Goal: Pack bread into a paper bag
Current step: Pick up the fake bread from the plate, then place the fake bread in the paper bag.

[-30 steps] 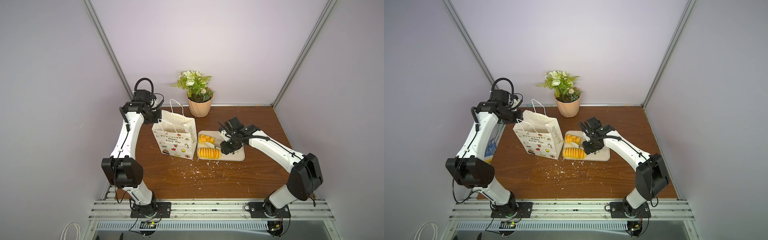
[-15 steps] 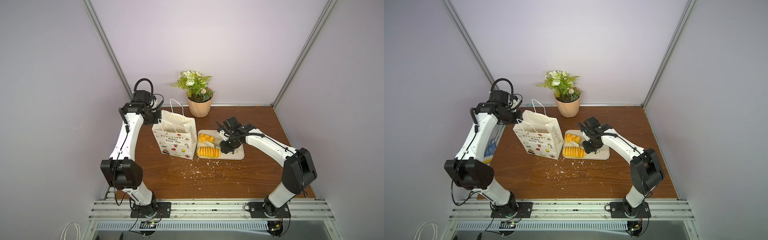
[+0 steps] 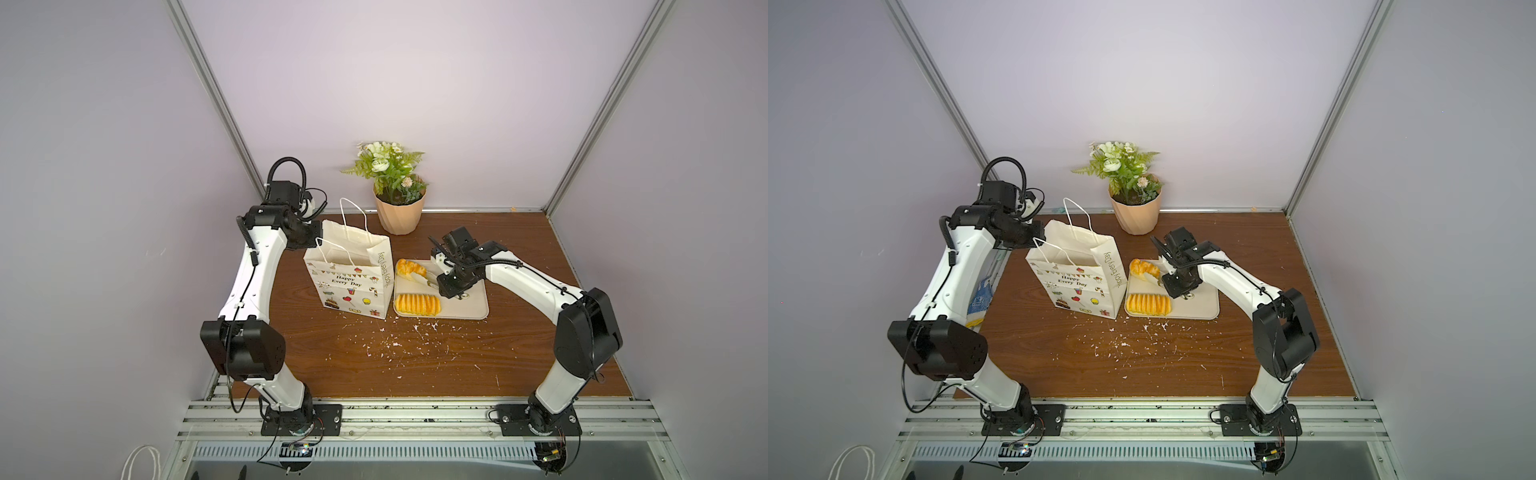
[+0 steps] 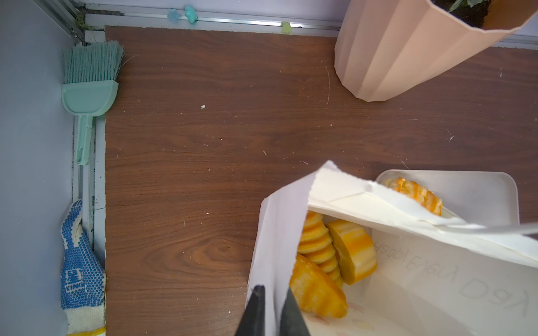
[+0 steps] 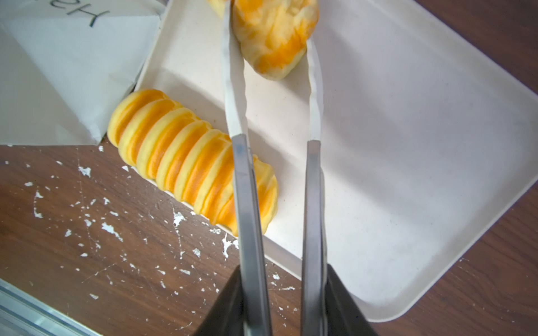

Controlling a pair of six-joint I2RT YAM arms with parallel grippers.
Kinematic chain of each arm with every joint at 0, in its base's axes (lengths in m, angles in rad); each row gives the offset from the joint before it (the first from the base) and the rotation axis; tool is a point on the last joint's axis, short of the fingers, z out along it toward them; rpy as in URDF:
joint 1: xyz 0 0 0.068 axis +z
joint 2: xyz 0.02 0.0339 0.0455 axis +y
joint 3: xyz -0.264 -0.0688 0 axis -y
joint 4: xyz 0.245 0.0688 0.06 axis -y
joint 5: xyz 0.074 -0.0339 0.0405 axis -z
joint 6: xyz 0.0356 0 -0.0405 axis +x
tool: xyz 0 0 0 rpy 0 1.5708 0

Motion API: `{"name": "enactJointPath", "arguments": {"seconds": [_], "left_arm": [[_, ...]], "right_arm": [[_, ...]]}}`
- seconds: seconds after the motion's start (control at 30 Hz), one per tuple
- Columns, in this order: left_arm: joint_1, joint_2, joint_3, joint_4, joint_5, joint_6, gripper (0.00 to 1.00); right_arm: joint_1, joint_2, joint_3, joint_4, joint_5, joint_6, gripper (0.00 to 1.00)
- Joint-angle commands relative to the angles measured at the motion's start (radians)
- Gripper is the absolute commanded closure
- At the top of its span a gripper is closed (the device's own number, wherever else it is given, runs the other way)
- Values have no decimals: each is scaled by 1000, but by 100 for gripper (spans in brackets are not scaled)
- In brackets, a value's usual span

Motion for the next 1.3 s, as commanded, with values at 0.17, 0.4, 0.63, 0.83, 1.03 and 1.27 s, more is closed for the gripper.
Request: {"name": "enactJointPath", "arguments": {"seconds": [0.17,0.4,0.63,0.83,1.03,1.27], "left_arm": [[10,-21,-6,-13,1,4,85],[10,-16,-3,-14,3,3,85],[10,-30,-16,-16,-10,1,85],[10,-44,-22,-19,-21,-1,85],[10,-39,-22,-19,-21,-2,85],[10,-45,-25,-19,-26,-1,84]], "right_arm": [[-5,-87,17,-64,17,-4,89],[-5,-207,98,-173,46,7,90],[-3,-233,320,-244,-82,47,91],[7,-249,416,-262,-99,62,92],[57,-225,526,-314,-115,42,94],[140,-181,614,-336,-114,39,95]]}}
